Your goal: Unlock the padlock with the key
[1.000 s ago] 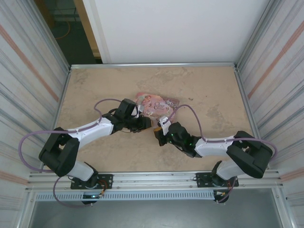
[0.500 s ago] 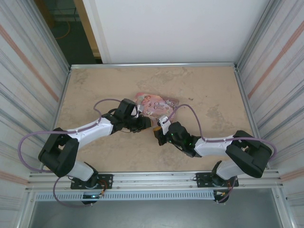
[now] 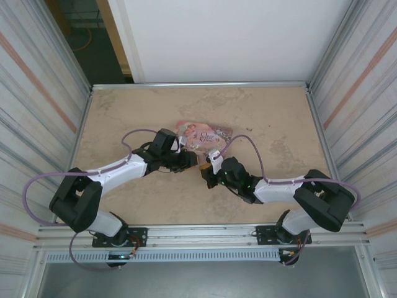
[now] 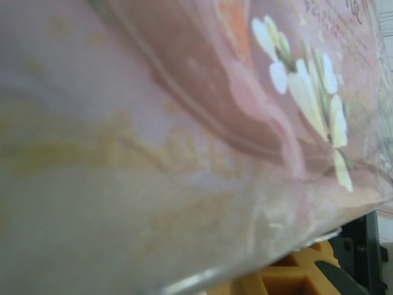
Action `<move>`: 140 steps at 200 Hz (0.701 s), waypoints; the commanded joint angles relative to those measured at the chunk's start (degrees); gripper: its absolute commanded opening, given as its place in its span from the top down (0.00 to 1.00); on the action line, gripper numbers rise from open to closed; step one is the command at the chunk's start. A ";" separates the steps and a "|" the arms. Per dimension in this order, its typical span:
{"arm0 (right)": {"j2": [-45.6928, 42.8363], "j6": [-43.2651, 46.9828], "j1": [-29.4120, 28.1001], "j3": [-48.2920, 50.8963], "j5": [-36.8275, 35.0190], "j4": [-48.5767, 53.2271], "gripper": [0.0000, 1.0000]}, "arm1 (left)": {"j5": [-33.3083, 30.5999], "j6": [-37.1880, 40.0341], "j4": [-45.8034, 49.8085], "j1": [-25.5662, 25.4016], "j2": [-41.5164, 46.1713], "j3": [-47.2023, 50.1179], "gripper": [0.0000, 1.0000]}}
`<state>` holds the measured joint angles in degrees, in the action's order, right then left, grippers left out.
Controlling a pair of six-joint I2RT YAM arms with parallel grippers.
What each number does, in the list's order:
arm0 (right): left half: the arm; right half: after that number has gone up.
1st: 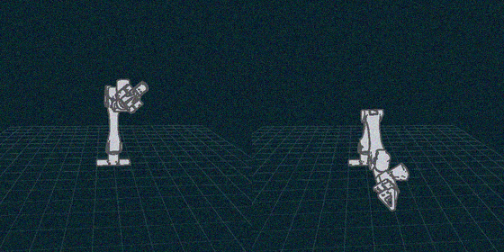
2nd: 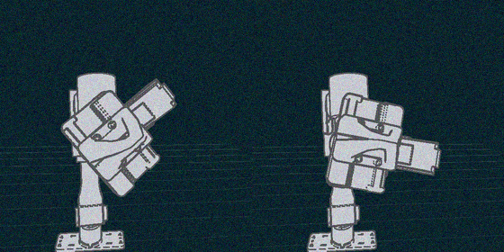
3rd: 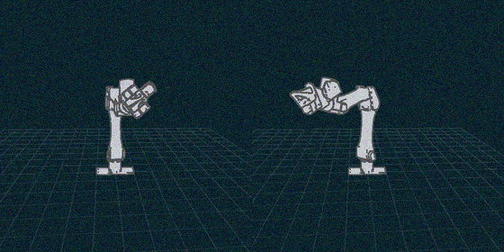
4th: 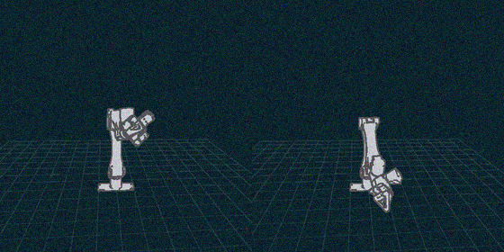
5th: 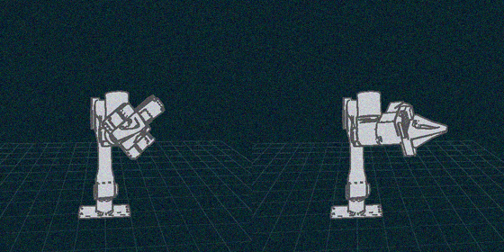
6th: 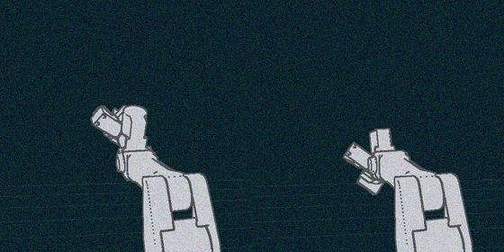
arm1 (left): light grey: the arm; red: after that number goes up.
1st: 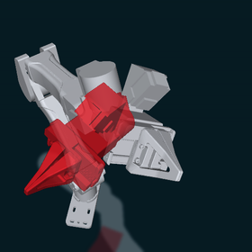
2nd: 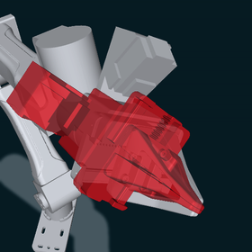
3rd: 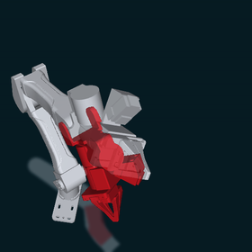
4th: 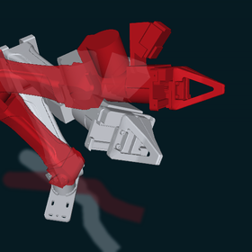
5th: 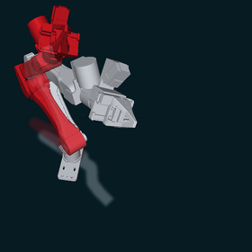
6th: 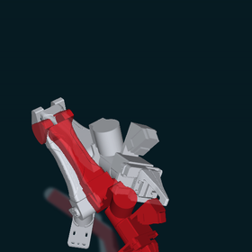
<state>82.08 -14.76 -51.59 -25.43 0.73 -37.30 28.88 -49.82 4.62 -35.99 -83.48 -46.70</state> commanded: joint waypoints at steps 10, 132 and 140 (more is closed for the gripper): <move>0.69 -0.17 1.21 -4.27 2.72 -5.87 1.00 | 4.69 -0.99 -2.25 -1.15 2.10 0.29 0.86; 3.89 -2.09 3.25 -7.98 6.32 -7.53 1.00 | 4.29 -2.11 -5.07 -1.28 1.36 1.75 0.86; 4.37 -2.20 3.23 -7.80 6.23 -7.60 1.00 | 4.25 -2.27 -5.43 -1.30 1.15 2.00 0.86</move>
<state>85.23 -15.00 -48.27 -29.58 5.89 -36.80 25.91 -50.89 1.39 -35.59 -82.91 -45.93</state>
